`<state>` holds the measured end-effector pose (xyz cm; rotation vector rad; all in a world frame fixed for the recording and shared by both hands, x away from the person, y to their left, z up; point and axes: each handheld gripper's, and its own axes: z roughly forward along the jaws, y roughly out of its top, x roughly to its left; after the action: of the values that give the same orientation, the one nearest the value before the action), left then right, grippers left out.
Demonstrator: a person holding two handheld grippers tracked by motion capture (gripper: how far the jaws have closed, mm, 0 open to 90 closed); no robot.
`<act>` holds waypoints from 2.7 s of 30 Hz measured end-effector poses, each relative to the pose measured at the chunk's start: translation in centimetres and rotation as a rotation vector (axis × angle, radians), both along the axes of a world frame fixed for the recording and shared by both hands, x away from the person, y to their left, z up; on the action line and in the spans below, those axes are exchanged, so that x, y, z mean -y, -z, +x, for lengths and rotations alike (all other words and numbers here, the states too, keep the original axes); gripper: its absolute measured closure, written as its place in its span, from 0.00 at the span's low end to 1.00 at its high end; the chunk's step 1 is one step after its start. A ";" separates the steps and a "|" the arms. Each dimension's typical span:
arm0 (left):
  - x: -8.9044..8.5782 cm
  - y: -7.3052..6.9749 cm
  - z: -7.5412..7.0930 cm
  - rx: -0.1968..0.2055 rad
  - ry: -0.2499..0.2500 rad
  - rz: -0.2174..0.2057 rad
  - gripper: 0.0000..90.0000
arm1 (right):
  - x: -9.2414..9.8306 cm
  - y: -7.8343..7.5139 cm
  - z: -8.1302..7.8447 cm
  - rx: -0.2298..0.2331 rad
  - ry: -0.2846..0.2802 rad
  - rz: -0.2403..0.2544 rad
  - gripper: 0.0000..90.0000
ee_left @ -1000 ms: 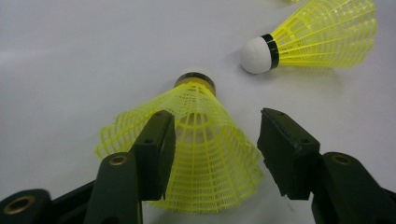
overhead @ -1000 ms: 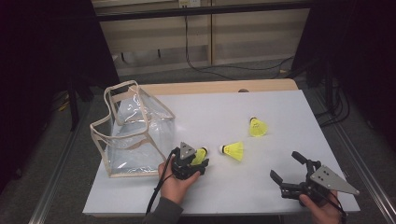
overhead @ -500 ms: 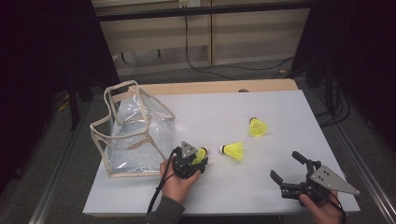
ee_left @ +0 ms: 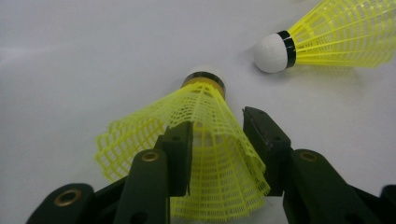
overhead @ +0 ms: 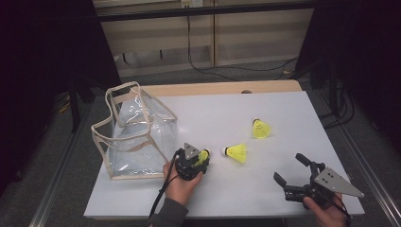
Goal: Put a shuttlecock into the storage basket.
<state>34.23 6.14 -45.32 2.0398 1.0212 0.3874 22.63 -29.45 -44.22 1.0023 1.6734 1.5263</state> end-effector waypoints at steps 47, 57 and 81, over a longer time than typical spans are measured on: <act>-0.6 -1.1 -0.1 -0.022 0.002 -0.011 0.97 | 0.0 0.0 0.0 0.002 -0.005 0.001 0.02; -0.7 -1.8 0.0 -0.049 0.011 -0.032 0.97 | -0.1 -0.1 0.0 0.003 -0.004 0.004 0.02; 0.1 -4.7 1.0 -0.143 0.053 -0.015 0.97 | 0.1 -0.1 -0.1 0.005 -0.004 0.008 0.02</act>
<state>35.22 6.06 -40.65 2.1004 1.0495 0.2083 22.56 -29.52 -44.14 0.9988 1.6682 1.5383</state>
